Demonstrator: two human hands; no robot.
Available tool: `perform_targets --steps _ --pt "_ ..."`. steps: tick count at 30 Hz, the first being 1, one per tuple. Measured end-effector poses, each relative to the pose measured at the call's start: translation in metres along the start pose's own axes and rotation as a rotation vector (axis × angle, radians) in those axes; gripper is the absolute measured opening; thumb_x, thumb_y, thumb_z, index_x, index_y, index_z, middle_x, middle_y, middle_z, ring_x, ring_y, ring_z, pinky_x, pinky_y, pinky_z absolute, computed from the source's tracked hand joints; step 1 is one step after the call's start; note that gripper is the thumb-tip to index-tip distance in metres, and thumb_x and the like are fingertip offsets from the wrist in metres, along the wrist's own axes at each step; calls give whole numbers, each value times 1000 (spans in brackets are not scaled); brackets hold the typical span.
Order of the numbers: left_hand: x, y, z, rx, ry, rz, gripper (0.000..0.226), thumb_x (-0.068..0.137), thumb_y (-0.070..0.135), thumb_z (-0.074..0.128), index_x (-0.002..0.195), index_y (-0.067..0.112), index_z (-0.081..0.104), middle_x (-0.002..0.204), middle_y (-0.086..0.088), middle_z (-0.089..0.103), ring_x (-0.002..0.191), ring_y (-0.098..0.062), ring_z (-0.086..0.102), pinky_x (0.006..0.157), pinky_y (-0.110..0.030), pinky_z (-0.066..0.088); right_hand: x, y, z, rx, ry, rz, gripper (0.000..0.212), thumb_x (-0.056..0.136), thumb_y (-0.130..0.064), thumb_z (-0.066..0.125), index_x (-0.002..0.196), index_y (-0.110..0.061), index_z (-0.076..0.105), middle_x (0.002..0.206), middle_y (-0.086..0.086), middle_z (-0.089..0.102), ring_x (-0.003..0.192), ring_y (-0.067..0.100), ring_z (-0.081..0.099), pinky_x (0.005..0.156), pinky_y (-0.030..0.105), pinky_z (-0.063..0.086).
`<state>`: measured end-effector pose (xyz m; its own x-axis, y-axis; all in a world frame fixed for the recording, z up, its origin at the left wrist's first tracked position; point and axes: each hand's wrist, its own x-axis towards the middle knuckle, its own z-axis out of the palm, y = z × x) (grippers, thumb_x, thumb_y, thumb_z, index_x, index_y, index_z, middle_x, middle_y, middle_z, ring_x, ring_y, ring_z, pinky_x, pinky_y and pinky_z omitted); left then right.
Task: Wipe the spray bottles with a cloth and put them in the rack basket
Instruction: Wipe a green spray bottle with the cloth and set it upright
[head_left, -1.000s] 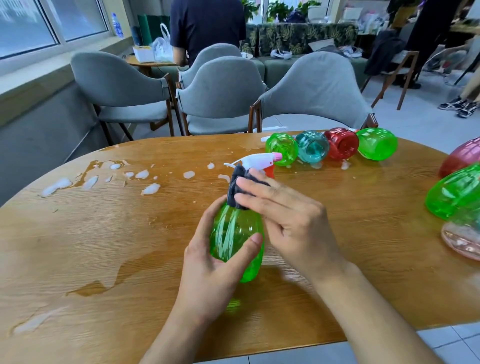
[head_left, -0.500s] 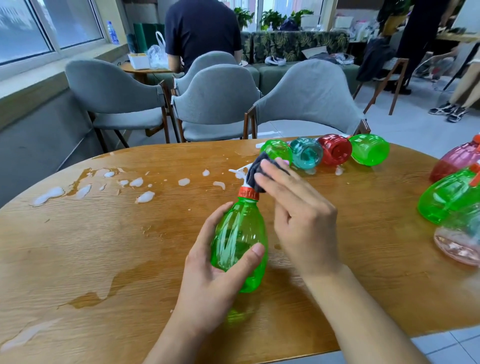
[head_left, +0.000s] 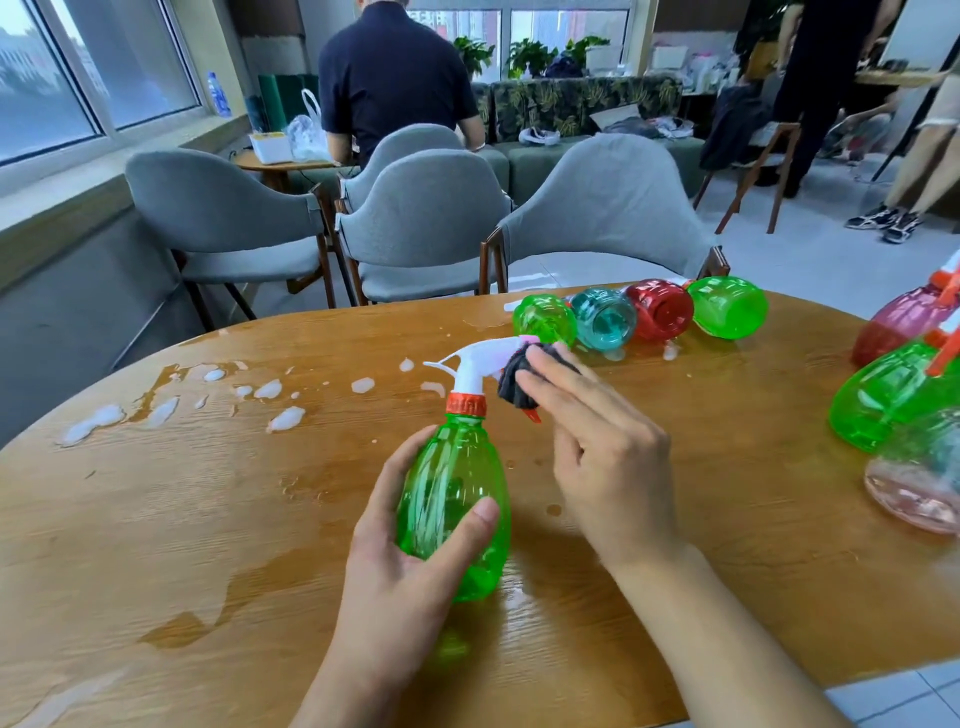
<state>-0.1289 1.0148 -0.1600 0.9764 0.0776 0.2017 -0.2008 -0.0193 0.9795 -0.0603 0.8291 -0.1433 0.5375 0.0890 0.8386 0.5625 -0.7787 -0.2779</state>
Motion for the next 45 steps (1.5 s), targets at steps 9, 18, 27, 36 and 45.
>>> perform_targets --steps 9,18,27,36,45 --pt "5 4 -7 -53 145 -44 60 70 38 82 127 44 66 108 21 78 97 -5 76 74 -20 62 -17 15 3 123 -57 186 44 90 13 68 119 -17 80 131 -8 72 128 3 64 111 32 51" --pt "-4 7 8 -43 -33 -36 65 78 26 93 135 37 65 115 14 78 101 -6 77 76 -16 59 15 9 -12 515 74 377 36 99 8 62 125 -12 75 132 -7 71 128 3 64 111 23 48" --pt "-4 5 10 -70 -50 -8 58 75 32 86 126 52 68 122 8 77 107 -13 76 82 -26 62 13 13 -7 737 108 611 43 99 5 64 118 -31 75 117 -17 77 120 5 69 109 24 51" --pt "6 6 23 -375 -17 -178 51 86 37 75 136 42 65 130 2 75 114 -20 75 90 -45 59 -12 -13 3 1068 60 996 35 102 1 61 118 -24 80 122 -1 78 120 21 71 112 48 51" --pt "9 -2 44 -298 -14 -206 62 88 76 70 140 44 64 144 4 67 134 -19 64 113 -55 50 -14 -28 -5 930 179 849 45 102 2 62 109 -38 81 122 -12 77 123 10 69 114 46 49"
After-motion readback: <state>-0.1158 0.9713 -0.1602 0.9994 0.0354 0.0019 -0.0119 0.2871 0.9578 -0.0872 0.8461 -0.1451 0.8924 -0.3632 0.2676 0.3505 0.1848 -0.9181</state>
